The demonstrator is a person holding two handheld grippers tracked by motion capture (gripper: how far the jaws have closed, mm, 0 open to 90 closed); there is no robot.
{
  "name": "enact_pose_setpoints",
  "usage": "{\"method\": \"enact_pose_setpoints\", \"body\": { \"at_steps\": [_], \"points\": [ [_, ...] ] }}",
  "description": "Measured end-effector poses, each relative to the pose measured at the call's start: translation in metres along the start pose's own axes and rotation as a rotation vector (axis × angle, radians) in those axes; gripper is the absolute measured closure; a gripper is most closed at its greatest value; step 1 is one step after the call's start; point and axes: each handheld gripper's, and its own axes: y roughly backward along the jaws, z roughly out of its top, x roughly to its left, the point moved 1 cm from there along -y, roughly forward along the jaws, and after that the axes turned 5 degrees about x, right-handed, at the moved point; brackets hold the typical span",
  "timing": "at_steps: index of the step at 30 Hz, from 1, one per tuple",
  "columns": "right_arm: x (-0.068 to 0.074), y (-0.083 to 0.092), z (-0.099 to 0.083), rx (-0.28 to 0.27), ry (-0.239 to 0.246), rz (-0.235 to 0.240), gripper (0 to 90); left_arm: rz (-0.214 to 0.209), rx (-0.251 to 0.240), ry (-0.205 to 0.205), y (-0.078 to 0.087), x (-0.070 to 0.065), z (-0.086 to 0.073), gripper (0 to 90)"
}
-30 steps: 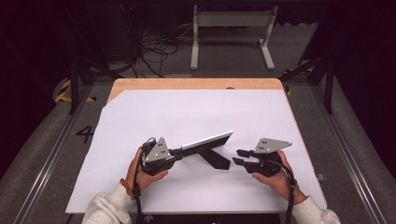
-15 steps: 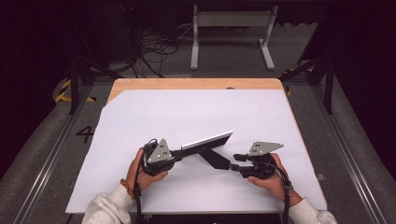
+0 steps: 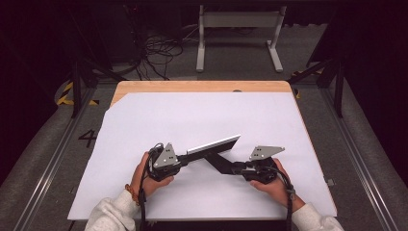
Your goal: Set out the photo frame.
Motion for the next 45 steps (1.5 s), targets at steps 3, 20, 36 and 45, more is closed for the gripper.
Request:
{"method": "enact_pose_setpoints", "body": {
  "at_steps": [3, 20, 36, 45],
  "points": [
    [0.002, -0.002, 0.0, 0.004, 0.004, 0.003, 78.7, 0.004, 0.002, 0.0, 0.0, 0.0, 0.0, 81.9],
    [-0.012, 0.007, -0.002, 0.02, -0.027, -0.039, 76.2, -0.012, 0.002, -0.022, -0.001, -0.014, 0.01, 82.4],
    [-0.014, 0.034, 0.022, -0.139, 0.009, -0.206, 85.5, -0.033, -0.03, -0.016, 0.004, -0.016, 0.014, 82.7],
    [-0.01, 0.017, 0.044, -0.162, 0.044, -0.28, 89.0, -0.039, -0.04, -0.012, 0.005, -0.015, 0.015, 83.3]
  ]
}}
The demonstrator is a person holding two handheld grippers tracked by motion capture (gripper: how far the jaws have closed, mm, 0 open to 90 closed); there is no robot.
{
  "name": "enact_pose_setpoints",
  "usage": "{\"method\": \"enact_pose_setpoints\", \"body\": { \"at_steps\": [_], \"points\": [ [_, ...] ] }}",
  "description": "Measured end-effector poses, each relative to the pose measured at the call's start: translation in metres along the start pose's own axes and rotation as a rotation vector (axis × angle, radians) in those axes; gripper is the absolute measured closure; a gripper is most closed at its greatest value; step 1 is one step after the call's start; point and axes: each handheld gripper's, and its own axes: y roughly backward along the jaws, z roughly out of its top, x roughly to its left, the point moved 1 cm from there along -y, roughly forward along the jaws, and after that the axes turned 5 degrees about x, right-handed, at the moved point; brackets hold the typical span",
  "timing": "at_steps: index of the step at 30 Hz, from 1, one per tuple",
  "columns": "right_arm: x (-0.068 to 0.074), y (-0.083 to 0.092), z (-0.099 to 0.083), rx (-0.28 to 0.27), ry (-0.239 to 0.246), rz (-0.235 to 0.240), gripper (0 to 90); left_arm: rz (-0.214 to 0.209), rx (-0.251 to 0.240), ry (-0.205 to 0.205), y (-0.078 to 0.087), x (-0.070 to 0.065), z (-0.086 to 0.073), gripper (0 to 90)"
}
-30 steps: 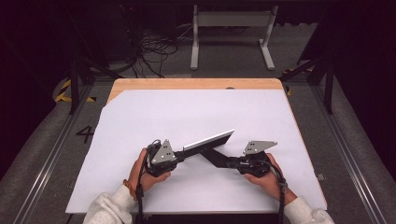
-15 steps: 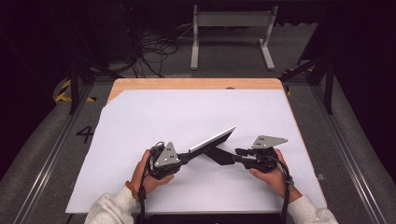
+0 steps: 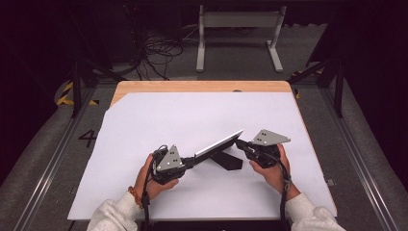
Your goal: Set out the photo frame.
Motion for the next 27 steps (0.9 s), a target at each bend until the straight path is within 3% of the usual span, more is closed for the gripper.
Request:
{"method": "enact_pose_setpoints", "body": {
  "at_steps": [11, 14, 27],
  "points": [
    [0.001, -0.009, 0.004, -0.004, 0.001, -0.003, 88.3, -0.016, 0.001, -0.01, 0.0, -0.005, 0.003, 83.1],
    [0.003, -0.011, 0.006, -0.014, 0.004, 0.018, 85.4, -0.029, 0.004, -0.022, 0.0, -0.006, 0.004, 82.7],
    [0.011, -0.016, 0.008, -0.018, 0.017, 0.056, 88.8, -0.056, 0.006, -0.049, -0.005, -0.018, 0.011, 80.0]
  ]
}}
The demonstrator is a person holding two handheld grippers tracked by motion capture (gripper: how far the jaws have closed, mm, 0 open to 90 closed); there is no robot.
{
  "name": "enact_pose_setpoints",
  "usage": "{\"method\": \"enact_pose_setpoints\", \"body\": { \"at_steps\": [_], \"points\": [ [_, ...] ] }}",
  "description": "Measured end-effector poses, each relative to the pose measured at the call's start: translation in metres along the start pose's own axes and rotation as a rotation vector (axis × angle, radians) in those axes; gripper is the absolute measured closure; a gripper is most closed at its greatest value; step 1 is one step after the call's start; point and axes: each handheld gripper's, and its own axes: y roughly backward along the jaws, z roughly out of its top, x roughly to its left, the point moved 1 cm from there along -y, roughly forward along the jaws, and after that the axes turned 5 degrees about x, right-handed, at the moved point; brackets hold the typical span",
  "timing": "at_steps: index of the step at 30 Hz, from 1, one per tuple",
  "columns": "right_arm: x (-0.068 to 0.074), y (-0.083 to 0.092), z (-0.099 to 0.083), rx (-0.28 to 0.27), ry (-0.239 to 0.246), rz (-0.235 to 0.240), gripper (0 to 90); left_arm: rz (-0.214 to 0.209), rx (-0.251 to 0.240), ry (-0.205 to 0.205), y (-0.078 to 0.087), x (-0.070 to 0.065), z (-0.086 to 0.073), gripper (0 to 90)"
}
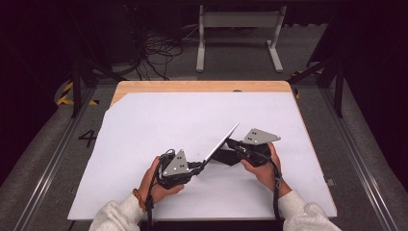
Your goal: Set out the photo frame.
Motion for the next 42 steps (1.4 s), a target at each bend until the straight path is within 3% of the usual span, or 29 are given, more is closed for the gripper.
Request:
{"method": "enact_pose_setpoints", "body": {
  "at_steps": [18, 42],
  "points": [
    [0.004, -0.002, 0.001, -0.013, 0.005, 0.028, 90.0, -0.025, 0.004, -0.038, -0.004, -0.012, 0.008, 76.7],
    [0.005, -0.007, 0.003, -0.025, -0.013, 0.041, 90.0, -0.054, -0.007, -0.047, -0.008, -0.019, 0.013, 73.8]
  ]
}}
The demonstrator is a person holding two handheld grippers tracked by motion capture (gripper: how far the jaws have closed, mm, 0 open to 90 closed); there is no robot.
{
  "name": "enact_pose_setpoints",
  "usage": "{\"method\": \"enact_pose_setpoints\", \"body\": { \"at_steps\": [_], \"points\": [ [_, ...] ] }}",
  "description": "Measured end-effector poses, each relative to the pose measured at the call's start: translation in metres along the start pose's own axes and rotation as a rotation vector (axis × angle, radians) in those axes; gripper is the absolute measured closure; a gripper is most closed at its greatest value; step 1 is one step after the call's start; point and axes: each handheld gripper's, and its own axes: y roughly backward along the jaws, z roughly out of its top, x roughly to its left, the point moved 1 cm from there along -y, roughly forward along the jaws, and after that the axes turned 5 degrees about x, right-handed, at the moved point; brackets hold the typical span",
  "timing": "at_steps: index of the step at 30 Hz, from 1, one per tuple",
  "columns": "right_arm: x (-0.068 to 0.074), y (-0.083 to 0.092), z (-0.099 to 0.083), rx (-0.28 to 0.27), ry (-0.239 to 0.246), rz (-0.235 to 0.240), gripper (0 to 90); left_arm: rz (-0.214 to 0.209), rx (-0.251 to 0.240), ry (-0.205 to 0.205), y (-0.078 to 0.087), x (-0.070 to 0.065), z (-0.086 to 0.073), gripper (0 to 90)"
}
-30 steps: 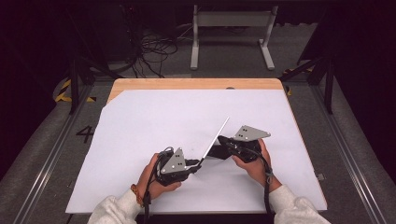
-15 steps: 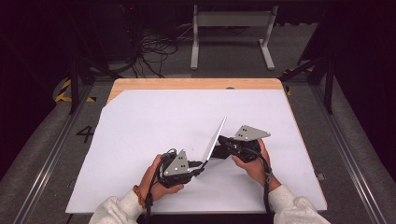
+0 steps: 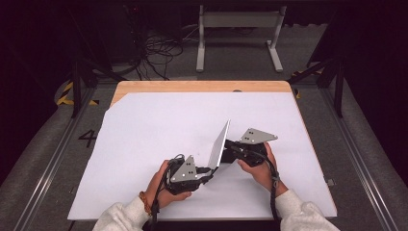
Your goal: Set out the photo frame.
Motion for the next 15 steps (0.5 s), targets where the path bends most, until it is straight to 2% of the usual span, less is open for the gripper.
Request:
{"method": "enact_pose_setpoints", "body": {
  "at_steps": [2, 8, 13, 15],
  "points": [
    [0.0, 0.0, 0.0, 0.004, 0.004, -0.003, 89.6, -0.001, -0.001, -0.003, 0.0, 0.0, 0.0, 73.6],
    [-0.001, 0.006, 0.0, 0.015, 0.006, -0.046, 78.7, -0.006, -0.003, -0.025, 0.004, -0.001, -0.001, 77.5],
    [-0.003, 0.014, -0.002, 0.03, 0.015, -0.077, 76.3, -0.014, -0.005, -0.024, 0.006, -0.001, -0.003, 80.4],
    [-0.005, 0.017, -0.004, 0.031, 0.009, -0.072, 75.7, -0.008, -0.004, -0.018, 0.008, 0.0, -0.005, 80.9]
  ]
}}
